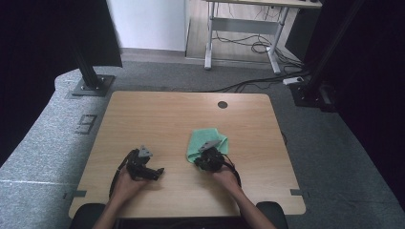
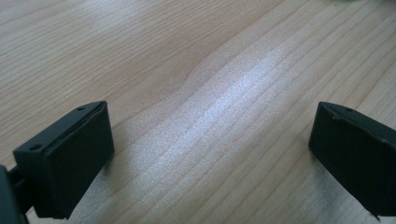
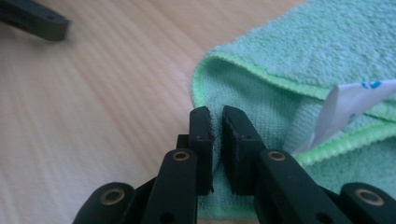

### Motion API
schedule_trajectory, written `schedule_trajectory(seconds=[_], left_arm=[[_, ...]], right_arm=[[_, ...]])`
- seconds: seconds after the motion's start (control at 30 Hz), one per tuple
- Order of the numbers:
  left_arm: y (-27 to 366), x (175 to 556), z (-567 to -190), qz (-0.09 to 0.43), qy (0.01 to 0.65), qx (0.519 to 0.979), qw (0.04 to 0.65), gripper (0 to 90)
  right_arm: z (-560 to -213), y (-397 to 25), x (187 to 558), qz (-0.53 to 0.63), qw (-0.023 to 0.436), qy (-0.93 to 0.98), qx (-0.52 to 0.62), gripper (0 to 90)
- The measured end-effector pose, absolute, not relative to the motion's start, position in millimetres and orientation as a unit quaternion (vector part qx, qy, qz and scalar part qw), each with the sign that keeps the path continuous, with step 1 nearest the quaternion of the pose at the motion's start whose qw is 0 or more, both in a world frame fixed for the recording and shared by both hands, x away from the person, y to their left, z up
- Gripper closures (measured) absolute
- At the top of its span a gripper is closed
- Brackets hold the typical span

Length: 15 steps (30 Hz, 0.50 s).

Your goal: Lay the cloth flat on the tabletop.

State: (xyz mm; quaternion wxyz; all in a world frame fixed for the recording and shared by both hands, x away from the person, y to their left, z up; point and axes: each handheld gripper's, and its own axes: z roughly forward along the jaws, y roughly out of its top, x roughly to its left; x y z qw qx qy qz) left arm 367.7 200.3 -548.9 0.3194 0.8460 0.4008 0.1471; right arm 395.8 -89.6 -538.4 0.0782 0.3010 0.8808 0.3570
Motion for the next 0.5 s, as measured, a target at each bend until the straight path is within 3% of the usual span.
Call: schedule_trajectory(seconds=[0.27,0.5], left_arm=[[200.6,367.8,-548.7,0.147,0.400,0.847,0.318,0.0],[201.0,367.7,-548.7,0.147,0.400,0.847,0.320,0.0]], right_arm=[[-538.7,-58.5,384.4,0.364,0.060,0.890,0.269,79.7],[-532.0,-58.5,383.0,0.354,0.070,0.894,0.265,64.7]])
